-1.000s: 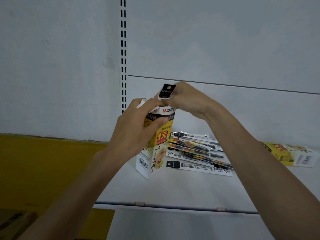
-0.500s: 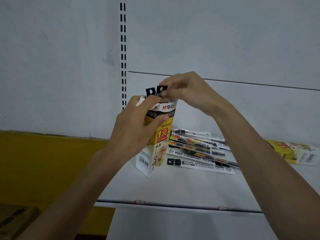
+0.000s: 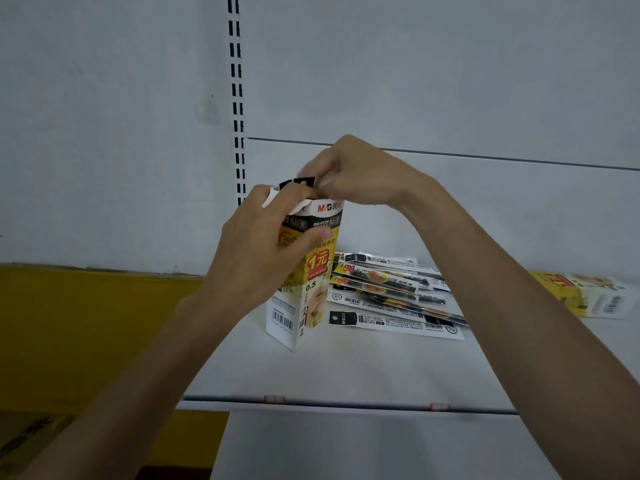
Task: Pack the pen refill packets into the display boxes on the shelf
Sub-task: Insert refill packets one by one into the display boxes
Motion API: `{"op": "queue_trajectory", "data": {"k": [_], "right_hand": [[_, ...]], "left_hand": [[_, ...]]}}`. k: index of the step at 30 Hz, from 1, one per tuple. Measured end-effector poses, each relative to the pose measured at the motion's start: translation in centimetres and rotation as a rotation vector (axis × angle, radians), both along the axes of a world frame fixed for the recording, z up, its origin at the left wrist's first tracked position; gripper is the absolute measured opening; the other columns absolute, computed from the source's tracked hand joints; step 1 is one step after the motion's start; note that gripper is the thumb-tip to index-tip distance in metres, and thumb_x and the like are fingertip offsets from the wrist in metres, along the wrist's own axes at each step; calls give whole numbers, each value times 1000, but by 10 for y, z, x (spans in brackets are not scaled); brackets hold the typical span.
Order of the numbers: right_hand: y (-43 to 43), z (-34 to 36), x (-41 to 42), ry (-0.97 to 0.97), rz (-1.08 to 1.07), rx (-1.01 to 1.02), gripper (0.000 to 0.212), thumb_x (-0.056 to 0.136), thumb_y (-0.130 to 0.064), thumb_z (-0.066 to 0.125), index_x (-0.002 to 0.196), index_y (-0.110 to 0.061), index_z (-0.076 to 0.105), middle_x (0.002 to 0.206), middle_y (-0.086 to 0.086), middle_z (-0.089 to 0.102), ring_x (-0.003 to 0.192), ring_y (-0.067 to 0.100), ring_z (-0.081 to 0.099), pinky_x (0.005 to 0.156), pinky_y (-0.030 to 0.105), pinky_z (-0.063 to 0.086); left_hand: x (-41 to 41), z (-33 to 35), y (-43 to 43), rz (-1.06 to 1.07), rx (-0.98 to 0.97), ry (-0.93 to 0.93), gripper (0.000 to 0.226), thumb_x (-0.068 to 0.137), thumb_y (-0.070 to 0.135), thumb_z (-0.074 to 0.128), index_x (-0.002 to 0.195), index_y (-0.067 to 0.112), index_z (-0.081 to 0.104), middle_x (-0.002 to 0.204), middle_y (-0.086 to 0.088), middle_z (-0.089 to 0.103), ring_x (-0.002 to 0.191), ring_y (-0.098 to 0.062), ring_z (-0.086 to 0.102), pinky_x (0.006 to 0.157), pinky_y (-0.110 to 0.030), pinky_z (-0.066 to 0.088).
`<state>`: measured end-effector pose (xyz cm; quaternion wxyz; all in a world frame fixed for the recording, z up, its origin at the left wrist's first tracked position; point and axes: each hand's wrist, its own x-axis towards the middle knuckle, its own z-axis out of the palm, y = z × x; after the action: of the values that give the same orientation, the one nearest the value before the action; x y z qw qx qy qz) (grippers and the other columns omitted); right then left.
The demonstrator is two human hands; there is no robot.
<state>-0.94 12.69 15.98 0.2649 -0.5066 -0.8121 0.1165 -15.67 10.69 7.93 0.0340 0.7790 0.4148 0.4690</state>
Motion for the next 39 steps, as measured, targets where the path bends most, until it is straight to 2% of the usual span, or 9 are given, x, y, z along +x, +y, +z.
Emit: {"op": "queue_trajectory", "data": {"k": [2,4,8,10,20,25,29,34,39], "right_hand": [[-2,-8,15,478,96,-41,21,81,-8,67,99,-18,67,111,-1,65,100,16,64,82,30,55],[1,-21,39,574,33,-39,19,81,-12,68,98,-20,63,106,-1,64,96,17,64,80,31,55],[9,-67,83,-408,-265,-456,30,74,-25,75,100,-23,61,103,-3,63,92,15,60,75,29,50],[7,-91,95,-556,-368,-551,42,66,-30,80,103,-21,62,101,-3,60,96,19,57,82,31,49],[-8,-106,110,-109,-304,-188,9,83,-15,65,91,-16,70,87,-4,67,83,10,61,71,11,43],[-10,-90,105,225,-241,-128,10,87,-15,60,84,-20,68,88,-9,71,71,-1,64,69,19,46],[-5,-90,102,334,-251,-84,15,87,-17,61,80,-26,69,91,-8,72,90,18,67,86,47,52],[-5,-86,104,284,-292,-28,12,93,-20,52,90,-24,62,103,-8,67,97,12,62,91,47,48],[-10,-63,96,478,-264,33,10,95,-18,48,91,-22,57,90,5,73,74,21,71,59,24,53]], "left_hand": [[-6,-1,2,-7,-23,7,45,79,46,57,121,34,47,102,8,41,93,-10,43,67,-25,40],[-12,-2,2,-30,-45,38,50,77,41,63,123,34,44,104,8,41,95,-10,45,72,-25,43],[-19,-1,5,-61,-43,68,60,73,34,69,127,34,42,111,3,47,98,-12,48,79,-29,49],[-18,-1,7,-64,-44,37,64,70,38,70,127,36,41,116,2,49,99,-13,49,81,-33,49],[-11,2,14,-83,35,121,59,72,60,61,125,46,40,121,6,47,93,-10,47,74,-24,44],[-20,12,18,-184,19,75,40,78,50,54,117,39,52,117,7,49,103,-5,47,83,-19,44],[-23,18,19,-318,-65,24,38,78,20,68,100,44,49,113,14,49,103,4,48,74,-6,44],[-24,28,18,-259,-94,109,54,66,52,69,111,53,40,120,11,48,102,-7,47,77,-21,39],[-25,36,15,-251,-162,243,51,62,49,59,105,64,36,117,11,42,96,1,46,68,-11,36]]}}
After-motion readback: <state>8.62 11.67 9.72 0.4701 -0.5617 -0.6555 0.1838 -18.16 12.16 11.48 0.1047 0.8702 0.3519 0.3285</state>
